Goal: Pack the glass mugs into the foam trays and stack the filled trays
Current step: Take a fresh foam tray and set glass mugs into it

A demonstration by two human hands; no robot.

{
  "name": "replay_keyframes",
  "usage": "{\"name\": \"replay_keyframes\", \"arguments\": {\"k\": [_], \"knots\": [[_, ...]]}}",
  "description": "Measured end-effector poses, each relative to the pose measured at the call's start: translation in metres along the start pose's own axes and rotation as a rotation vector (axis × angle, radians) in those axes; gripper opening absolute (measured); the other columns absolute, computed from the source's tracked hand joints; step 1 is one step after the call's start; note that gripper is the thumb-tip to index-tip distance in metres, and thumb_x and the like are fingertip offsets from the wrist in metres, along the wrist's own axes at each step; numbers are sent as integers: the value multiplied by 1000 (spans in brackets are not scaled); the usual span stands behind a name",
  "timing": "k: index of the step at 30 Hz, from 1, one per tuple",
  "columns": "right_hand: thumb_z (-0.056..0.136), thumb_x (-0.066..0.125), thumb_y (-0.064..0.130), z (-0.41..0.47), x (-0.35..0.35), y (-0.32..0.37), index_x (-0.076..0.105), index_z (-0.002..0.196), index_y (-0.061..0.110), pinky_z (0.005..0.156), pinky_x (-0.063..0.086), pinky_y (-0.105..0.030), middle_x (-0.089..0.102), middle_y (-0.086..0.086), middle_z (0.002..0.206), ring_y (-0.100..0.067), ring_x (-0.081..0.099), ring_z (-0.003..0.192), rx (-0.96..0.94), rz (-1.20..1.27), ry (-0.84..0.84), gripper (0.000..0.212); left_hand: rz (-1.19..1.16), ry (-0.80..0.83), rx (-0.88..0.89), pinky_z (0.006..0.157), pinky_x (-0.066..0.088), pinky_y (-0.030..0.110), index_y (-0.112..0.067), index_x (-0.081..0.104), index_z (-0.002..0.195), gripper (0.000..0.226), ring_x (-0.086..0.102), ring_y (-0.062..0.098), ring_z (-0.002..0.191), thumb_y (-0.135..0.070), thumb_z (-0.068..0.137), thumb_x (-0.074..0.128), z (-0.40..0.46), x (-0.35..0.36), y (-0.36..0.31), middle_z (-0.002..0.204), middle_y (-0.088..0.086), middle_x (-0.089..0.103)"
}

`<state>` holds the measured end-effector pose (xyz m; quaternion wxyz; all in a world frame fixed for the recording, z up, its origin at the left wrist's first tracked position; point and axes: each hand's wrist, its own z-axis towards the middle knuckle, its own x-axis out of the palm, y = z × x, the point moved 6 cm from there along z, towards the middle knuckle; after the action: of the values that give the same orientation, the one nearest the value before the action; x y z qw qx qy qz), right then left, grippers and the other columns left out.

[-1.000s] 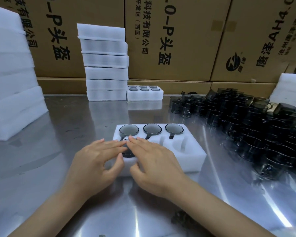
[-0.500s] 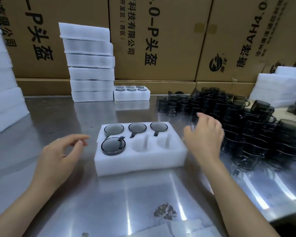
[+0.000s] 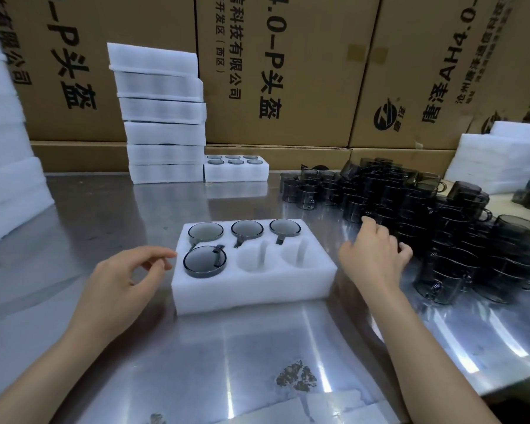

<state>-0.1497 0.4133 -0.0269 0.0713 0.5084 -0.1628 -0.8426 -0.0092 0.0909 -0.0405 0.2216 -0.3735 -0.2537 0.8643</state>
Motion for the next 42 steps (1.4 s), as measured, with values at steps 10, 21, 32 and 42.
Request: {"name": "replay_keyframes", "arguments": {"k": [10, 21, 32, 42], "knots": [[89, 51, 19, 5, 14, -7, 42, 135, 16, 85, 38, -39, 36, -9, 141, -36, 39, 122, 28, 203, 217, 47, -6, -15, 9, 65, 42, 29, -40, 63, 84, 40, 57, 5, 82, 0, 85, 60, 0, -1, -6, 90, -24, 65], [71, 78, 37, -49, -37, 78, 59, 122, 20, 84, 42, -12, 50, 3, 110, -2, 52, 96, -607, 885, -143, 56, 45, -25, 77, 68, 40, 17, -23, 72, 89, 25, 54, 0, 78, 0, 84, 63, 0, 3, -15, 82, -11, 67], [71, 79, 42, -65, -11, 101, 60, 124, 29, 78, 41, -14, 48, 14, 106, 0, 47, 93, -660, 753, 142, 58, 47, -26, 88, 69, 42, 32, -23, 71, 88, 27, 55, 6, 78, 2, 84, 63, 0, 4, -18, 80, -11, 65], [69, 76, 50, -63, -5, 103, 61, 123, 34, 78, 40, -12, 47, 20, 104, 3, 46, 93, -619, 702, 210, 58, 81, -40, 79, 57, 36, 14, -26, 71, 89, 27, 54, 9, 77, -1, 84, 62, 3, 5, -18, 77, -9, 63]]}}
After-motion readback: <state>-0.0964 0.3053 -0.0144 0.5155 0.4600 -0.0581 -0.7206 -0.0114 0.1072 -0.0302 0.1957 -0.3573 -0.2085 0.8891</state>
